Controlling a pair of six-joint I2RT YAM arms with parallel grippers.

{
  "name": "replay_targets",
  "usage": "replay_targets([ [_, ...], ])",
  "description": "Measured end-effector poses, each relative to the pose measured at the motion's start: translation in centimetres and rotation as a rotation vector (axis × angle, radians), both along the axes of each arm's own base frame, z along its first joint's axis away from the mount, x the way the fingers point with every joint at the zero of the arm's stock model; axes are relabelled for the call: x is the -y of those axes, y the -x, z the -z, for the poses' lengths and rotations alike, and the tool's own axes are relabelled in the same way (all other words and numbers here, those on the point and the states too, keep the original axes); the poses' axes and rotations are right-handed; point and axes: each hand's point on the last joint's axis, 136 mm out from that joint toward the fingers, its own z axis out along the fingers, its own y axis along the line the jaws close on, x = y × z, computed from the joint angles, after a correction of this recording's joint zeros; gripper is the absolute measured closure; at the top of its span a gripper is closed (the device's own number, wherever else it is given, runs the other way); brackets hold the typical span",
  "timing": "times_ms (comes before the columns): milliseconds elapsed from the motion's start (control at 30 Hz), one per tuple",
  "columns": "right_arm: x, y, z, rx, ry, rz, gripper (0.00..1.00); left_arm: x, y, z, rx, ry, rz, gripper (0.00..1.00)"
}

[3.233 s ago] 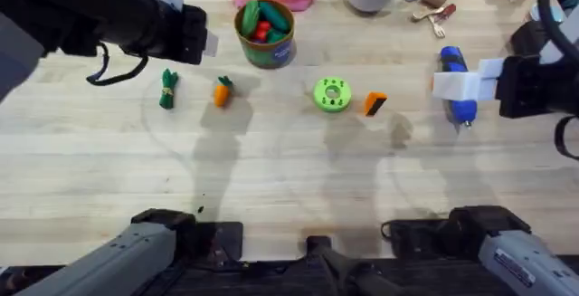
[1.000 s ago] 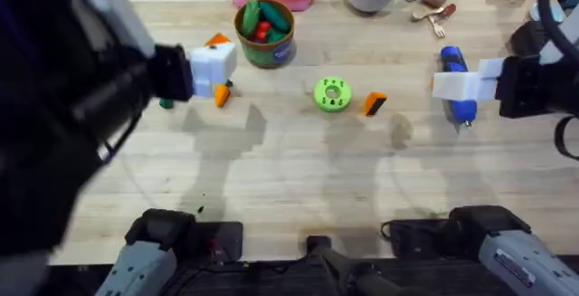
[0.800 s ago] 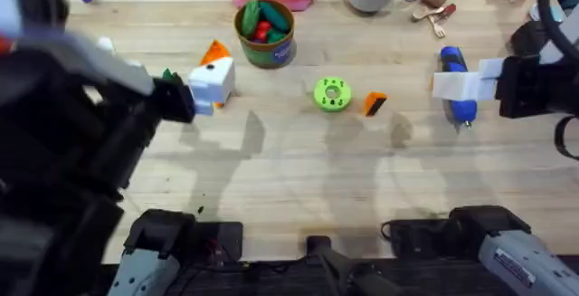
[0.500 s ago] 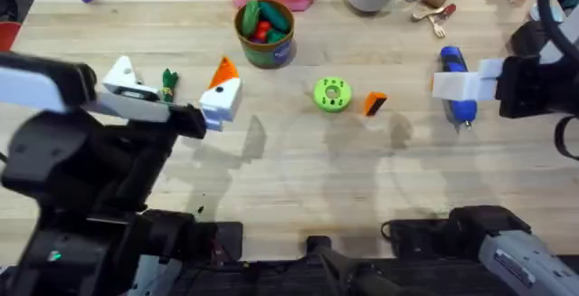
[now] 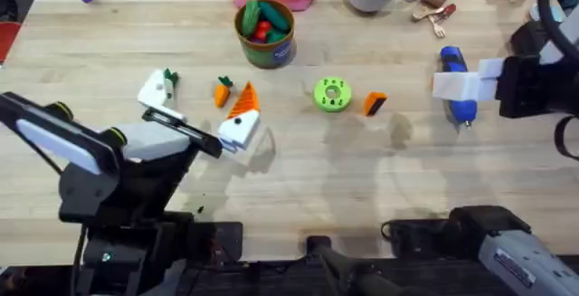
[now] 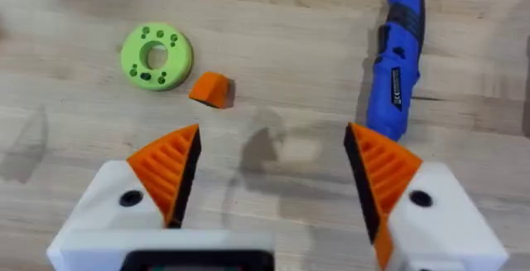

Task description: Pick up the gripper from the table and insert it into the empty holder that is missing its gripper. Then pick up a screw, insert it into the mounting hole, and use the screwdriver to tighten it. Finally, clean up the table by picking up the vegetable and placing it into the bucket.

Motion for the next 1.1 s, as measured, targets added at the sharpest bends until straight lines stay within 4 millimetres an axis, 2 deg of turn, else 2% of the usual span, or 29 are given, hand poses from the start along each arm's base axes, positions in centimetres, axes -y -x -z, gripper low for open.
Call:
replay_targets([
  [200, 0.0, 0.0, 0.0, 0.000, 0.000, 0.000, 0.008, 2.2, 0.9, 1.9, -0.035, 0.000, 0.145, 0.015],
  [433, 0.0, 0.0, 0.0, 0.000, 0.000, 0.000, 0.008, 5.9, 4.2, 2.2, -0.043, 0.004, 0.436, 0.015],
  [567, 0.0, 0.0, 0.0, 0.000, 0.000, 0.000, 0.008, 7.3, 6.2, 2.8, -0.082, 0.015, 0.575, 0.015],
  [733, 0.0, 0.0, 0.0, 0.000, 0.000, 0.000, 0.007, 8.2, 7.8, 3.0, -0.106, 0.026, 0.683, 0.016],
  [1100, 0.0, 0.0, 0.0, 0.000, 0.000, 0.000, 0.007, 8.7, 8.7, 3.1, -0.098, 0.016, 0.741, 0.015],
])
